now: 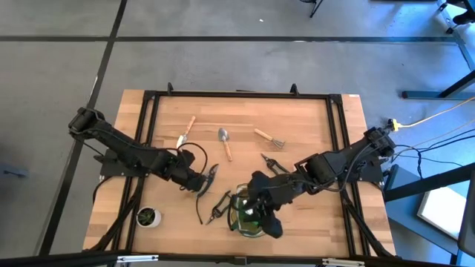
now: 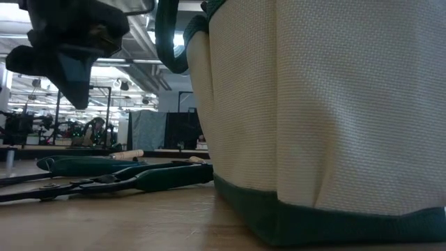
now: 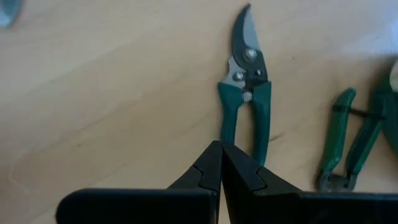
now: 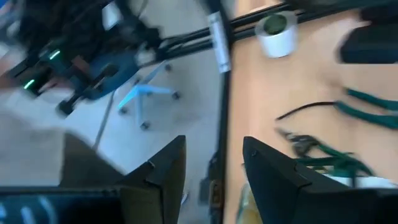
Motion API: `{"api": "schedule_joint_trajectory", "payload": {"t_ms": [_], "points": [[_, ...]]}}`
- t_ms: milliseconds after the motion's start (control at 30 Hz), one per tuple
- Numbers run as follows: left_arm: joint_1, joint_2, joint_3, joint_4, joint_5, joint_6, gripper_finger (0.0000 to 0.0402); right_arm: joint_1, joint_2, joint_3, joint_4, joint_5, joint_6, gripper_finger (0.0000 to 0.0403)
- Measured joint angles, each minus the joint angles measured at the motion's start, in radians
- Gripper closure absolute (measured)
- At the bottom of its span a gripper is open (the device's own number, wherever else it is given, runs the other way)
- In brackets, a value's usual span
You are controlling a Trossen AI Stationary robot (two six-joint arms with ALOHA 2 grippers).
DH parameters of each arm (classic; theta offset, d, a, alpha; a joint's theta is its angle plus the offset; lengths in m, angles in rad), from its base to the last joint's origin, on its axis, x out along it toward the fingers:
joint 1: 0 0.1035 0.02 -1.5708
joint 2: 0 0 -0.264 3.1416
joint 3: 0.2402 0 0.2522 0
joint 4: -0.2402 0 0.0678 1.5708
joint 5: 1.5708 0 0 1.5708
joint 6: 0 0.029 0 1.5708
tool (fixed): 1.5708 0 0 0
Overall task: Pick & Place Garden tools in Gardening bag
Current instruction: Put the green shear scissors into the gardening bag
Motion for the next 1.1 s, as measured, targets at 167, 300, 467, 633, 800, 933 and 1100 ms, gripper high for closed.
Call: {"api": "schedule_joint_trajectory", "payload": {"t_ms": [167,300,467,633,800,933,1100], "points": [[0.001,0.000,0.000,0.000,0.032,0.041,0.0398,0.034,0.000,0.000,0.011,-0.054,-0.023,0.0245],[0.001,0.000,0.000,0.015,0.032,0.041,0.0398,0.040,0.000,0.000,0.000,-0.020,-0.022,0.0245],[0.001,0.000,0.000,0.020,0.033,0.021,0.0398,0.039,0.000,-0.009,-0.004,-0.041,-0.053,0.0246],[0.001,0.001,0.000,0.028,0.036,0.007,0.0398,0.030,-0.025,-0.041,0.021,-0.065,-0.102,0.0254],[0.001,0.001,0.000,0.053,0.031,0.004,0.0398,0.030,-0.080,-0.128,0.069,-0.063,-0.105,0.0270],[0.001,0.001,0.000,0.076,0.019,0.004,0.0398,0.028,-0.148,-0.237,0.155,-0.063,-0.084,0.0282],[0.001,0.001,0.000,0.094,0.017,0.002,0.0398,0.021,-0.235,-0.374,0.260,-0.043,-0.051,0.0286]]}}
